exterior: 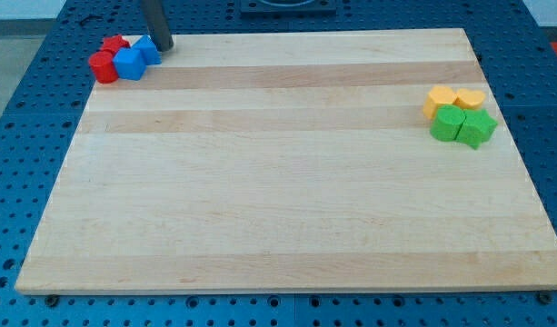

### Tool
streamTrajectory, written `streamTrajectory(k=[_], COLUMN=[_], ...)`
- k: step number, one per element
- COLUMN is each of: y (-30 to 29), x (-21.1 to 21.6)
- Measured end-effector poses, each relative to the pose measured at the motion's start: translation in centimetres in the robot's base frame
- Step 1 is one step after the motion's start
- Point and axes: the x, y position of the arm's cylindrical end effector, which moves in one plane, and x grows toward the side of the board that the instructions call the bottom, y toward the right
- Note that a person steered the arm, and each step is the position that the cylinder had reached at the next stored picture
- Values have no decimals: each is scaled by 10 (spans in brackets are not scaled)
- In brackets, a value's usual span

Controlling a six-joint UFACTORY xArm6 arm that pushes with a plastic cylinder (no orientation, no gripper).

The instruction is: Separate the blue triangle from the blue cube

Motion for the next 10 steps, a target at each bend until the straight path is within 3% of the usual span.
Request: streamTrajectory(k=[6,8,10], y=[-9,-43,1], x=[-33,-14,6])
